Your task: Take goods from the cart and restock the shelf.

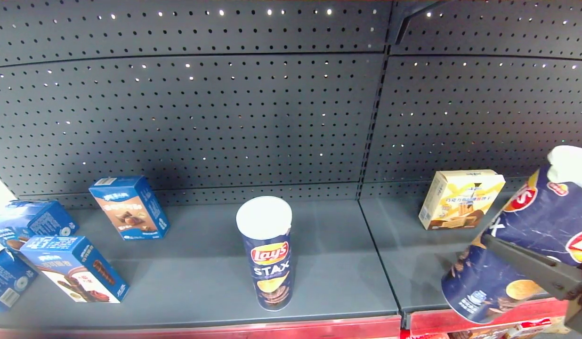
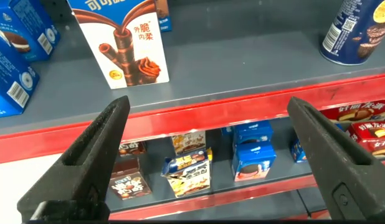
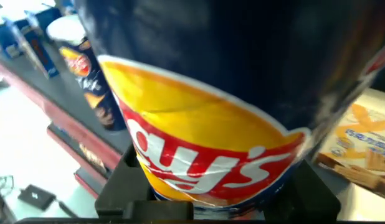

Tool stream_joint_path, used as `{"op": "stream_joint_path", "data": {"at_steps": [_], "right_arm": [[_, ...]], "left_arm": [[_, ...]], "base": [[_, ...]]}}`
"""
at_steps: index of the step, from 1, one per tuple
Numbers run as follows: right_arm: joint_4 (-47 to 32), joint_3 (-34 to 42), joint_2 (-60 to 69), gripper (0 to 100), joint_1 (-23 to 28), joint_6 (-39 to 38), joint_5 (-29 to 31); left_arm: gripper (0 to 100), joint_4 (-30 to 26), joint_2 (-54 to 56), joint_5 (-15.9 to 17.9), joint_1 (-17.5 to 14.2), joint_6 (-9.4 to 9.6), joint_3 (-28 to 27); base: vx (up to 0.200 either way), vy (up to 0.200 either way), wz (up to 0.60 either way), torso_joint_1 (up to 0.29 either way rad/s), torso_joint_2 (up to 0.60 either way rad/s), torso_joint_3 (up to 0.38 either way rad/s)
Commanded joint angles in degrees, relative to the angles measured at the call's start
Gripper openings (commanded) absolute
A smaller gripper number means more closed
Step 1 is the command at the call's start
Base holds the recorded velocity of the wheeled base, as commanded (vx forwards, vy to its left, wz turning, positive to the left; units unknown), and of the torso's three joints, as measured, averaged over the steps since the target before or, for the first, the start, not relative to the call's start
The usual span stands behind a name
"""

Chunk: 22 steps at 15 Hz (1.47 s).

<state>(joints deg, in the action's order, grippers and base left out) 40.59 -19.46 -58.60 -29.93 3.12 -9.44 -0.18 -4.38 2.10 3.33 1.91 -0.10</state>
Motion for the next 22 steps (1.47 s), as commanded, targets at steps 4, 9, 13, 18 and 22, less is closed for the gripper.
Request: {"op": "stream_joint_path", "data": {"at_steps": [4,9,13,18,22], "right_arm": [[8.6,-1.9,-15.5,0,-3.3,-2.9,2.2],[13.8,-10.8,-26.3,0,-4.0,-2.8,2.1],[15.7,-14.4,-30.9,0,-3.9,-2.0,3.0],[15.9,-18.2,-35.4,0,-5.0,-0.1,12.0],[15.9,-18.1,-35.4,0,-5.9,0.0,11.6]], "left_arm": [[100,0.0,-0.2,0.0,0.0,0.02,0.0],[100,0.0,-0.2,0.0,0.0,0.02,0.0],[100,0.0,-0.2,0.0,0.0,0.02,0.0],[100,0.0,-0.2,0.0,0.0,0.02,0.0],[100,0.0,-0.2,0.0,0.0,0.02,0.0]], "base": [[0.000,0.000,0.00,0.000,0.00,0.000],[0.000,0.000,0.00,0.000,0.00,0.000],[0.000,0.000,0.00,0.000,0.00,0.000],[0.000,0.000,0.00,0.000,0.00,0.000],[0.000,0.000,0.30,0.000,0.00,0.002]]}}
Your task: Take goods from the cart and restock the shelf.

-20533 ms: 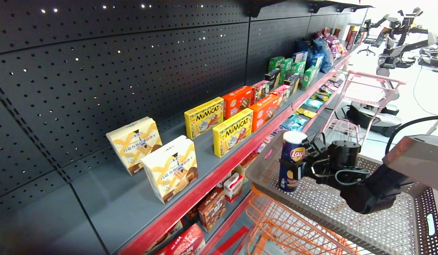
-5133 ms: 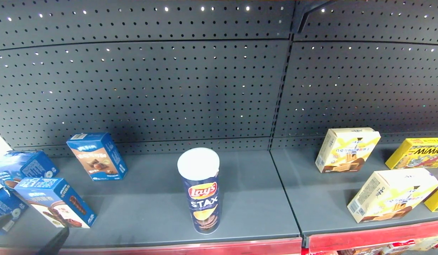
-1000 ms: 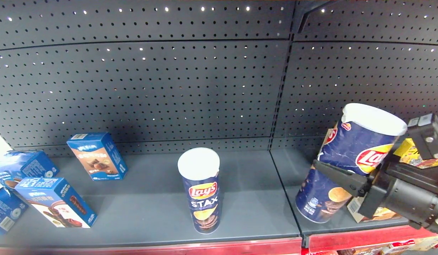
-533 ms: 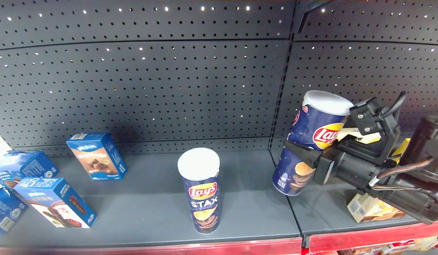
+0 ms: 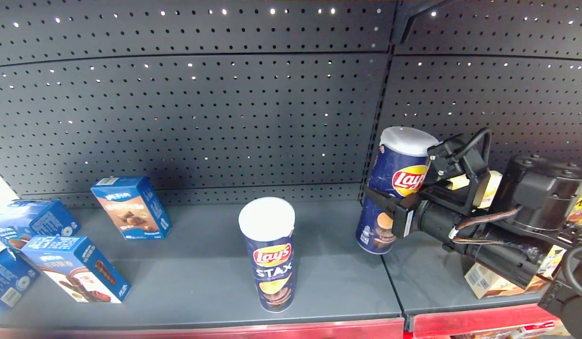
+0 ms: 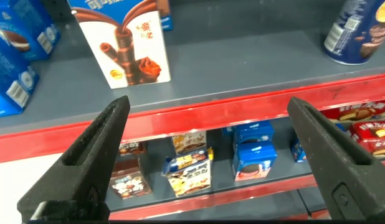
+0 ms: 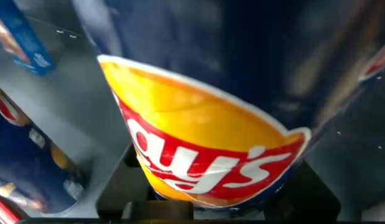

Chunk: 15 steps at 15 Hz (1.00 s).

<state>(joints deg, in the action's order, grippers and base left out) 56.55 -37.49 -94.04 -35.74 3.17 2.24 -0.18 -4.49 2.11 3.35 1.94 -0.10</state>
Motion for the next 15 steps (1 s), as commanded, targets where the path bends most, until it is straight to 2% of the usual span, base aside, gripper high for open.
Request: {"op": "stream_joint_path", "data": {"at_steps": [1,8,15], "right_arm": [[0.0,0.0,-0.1,0,-0.1,0.0,0.0],[0.6,-3.0,-4.0,0,-0.6,-0.2,-2.7],[-1.5,-16.4,-12.7,0,-1.6,0.0,-2.9]], "left_arm": [[100,0.0,-0.1,0.0,0.0,0.00,0.0],[100,0.0,-0.1,0.0,0.0,0.00,0.0],[100,0.0,-0.1,0.0,0.0,0.00,0.0]], "base": [[0.000,0.000,0.00,0.000,0.00,0.000],[0.000,0.000,0.00,0.000,0.00,0.000],[0.000,0.000,0.00,0.000,0.00,0.000]]}}
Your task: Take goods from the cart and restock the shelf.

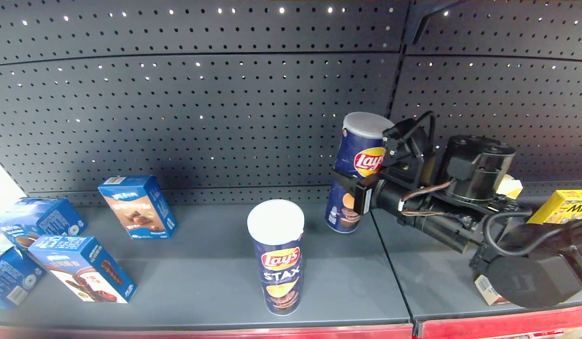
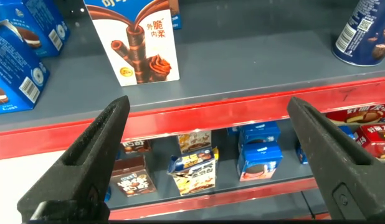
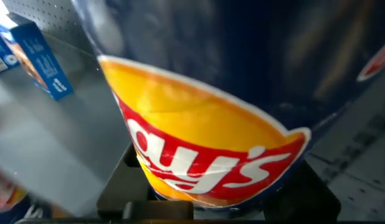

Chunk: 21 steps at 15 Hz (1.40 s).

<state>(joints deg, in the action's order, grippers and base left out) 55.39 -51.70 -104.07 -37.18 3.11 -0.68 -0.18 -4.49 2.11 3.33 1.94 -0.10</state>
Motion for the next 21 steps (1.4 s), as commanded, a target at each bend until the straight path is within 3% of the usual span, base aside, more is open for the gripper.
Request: {"op": "stream_joint_path", "data": {"at_steps": [1,6,15,21], "right_arm": [[-2.0,-4.1,-3.7,0,-0.3,0.1,0.1],[-7.5,-14.0,-8.4,0,-2.1,2.6,-1.2],[-7.0,-18.0,-14.5,0,-6.0,2.3,2.1],[-6.5,-18.9,-16.3,0,-6.0,2.0,4.8]], "left_arm": [[100,0.0,-0.1,0.0,0.0,0.00,0.0],[100,0.0,-0.1,0.0,0.0,0.00,0.0],[100,0.0,-0.1,0.0,0.0,0.00,0.0],[100,0.0,-0.1,0.0,0.0,0.00,0.0]], "base": [[0.000,0.000,0.00,0.000,0.00,0.000],[0.000,0.000,0.00,0.000,0.00,0.000],[0.000,0.000,0.00,0.000,0.00,0.000],[0.000,0.000,0.00,0.000,0.00,0.000]]}}
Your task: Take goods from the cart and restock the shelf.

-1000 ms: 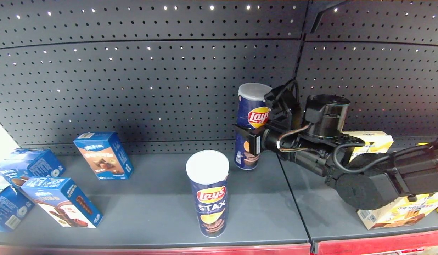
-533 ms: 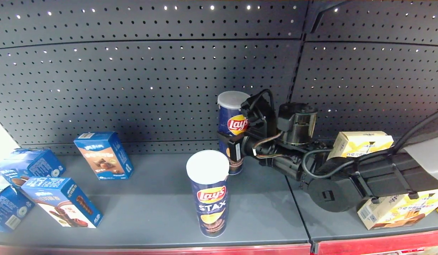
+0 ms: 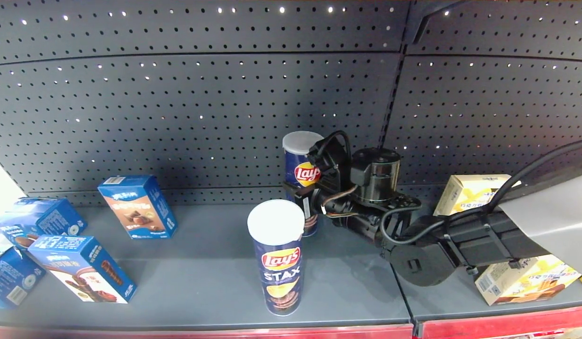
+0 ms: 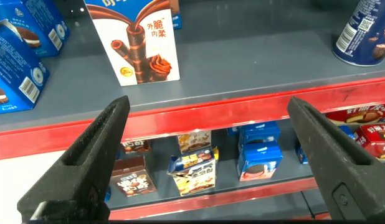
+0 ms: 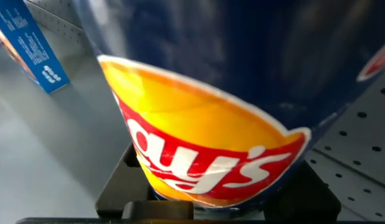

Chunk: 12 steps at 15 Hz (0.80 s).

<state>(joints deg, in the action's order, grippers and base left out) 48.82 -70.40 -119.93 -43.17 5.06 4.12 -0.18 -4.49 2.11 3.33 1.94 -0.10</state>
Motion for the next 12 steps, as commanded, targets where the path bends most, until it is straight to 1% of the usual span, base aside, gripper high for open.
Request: {"op": "stream_joint_path", "data": {"at_steps": [1,12], "right_arm": [[0.7,-0.4,-1.4,0,-0.1,-0.5,0.0],[0.6,-3.5,-5.0,0,0.5,-0.7,-0.7]], "left_arm": [[100,0.0,-0.1,0.0,0.0,0.00,0.0],[100,0.0,-0.1,0.0,0.0,0.00,0.0]], "base": [[0.000,0.000,0.00,0.000,0.00,0.000],[0.000,0.000,0.00,0.000,0.00,0.000]]}}
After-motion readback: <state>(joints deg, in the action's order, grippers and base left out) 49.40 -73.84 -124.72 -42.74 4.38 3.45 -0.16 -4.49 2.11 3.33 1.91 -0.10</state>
